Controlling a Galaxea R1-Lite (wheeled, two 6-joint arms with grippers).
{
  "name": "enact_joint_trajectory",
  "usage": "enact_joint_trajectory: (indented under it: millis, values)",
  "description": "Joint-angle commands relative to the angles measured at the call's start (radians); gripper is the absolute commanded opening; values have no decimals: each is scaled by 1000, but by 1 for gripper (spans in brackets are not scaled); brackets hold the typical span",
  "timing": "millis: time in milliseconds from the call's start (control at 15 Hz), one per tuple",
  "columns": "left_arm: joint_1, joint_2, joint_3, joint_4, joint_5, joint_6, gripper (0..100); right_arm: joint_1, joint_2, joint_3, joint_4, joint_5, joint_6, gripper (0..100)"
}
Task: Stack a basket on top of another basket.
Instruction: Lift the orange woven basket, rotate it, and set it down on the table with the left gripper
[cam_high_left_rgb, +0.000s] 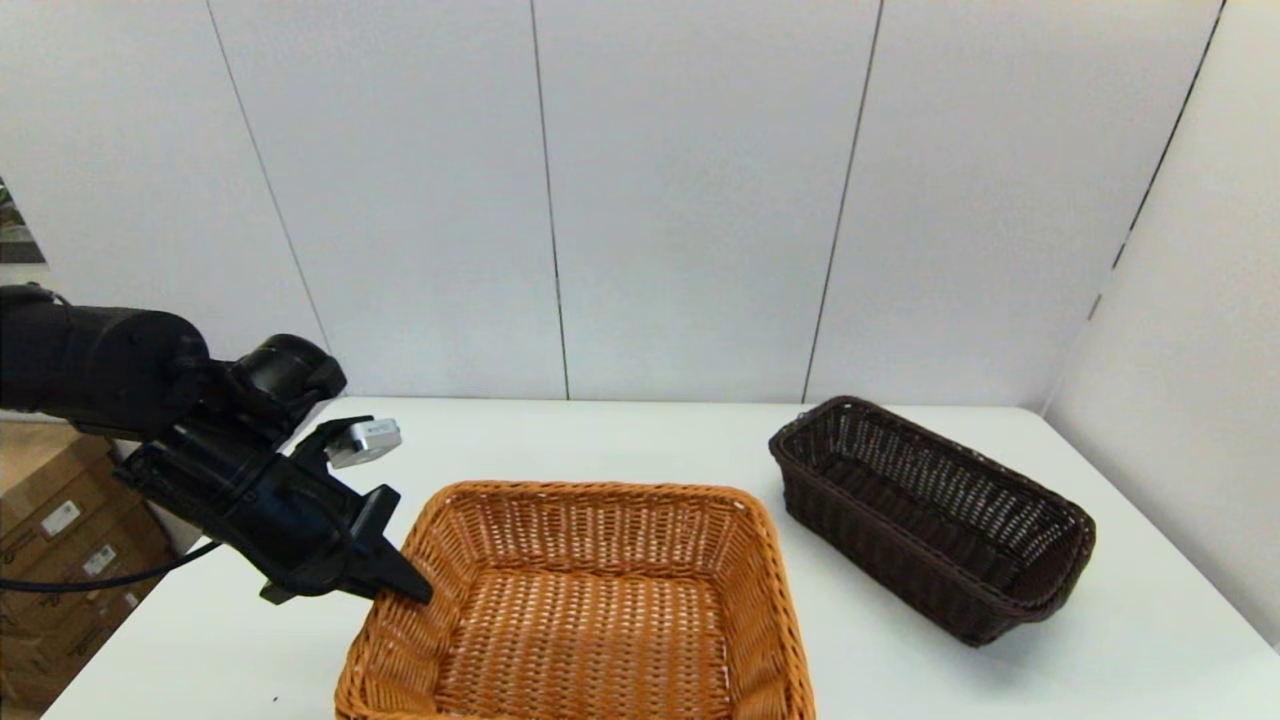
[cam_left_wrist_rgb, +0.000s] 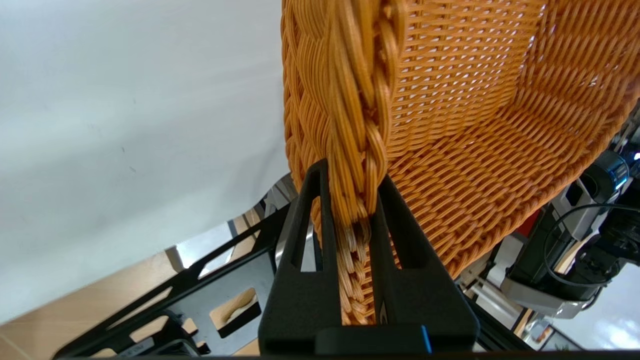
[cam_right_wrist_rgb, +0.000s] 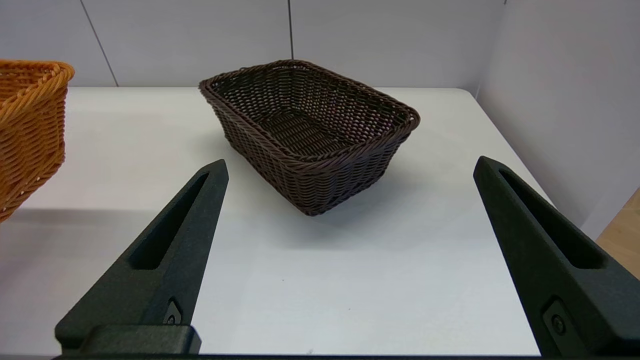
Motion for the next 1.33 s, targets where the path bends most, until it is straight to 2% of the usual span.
enact_joint_trajectory:
  millis: [67, 933, 1333]
  values:
    - [0, 65, -49, 9, -3, 3, 0, 0, 1, 1, 0, 0, 0, 100]
    - [-3, 200, -124, -51, 6, -6, 0, 0, 1, 1, 0, 0, 0, 100]
    - [-3, 237, -128, -127, 7, -38, 0, 0, 1, 1, 0, 0, 0, 100]
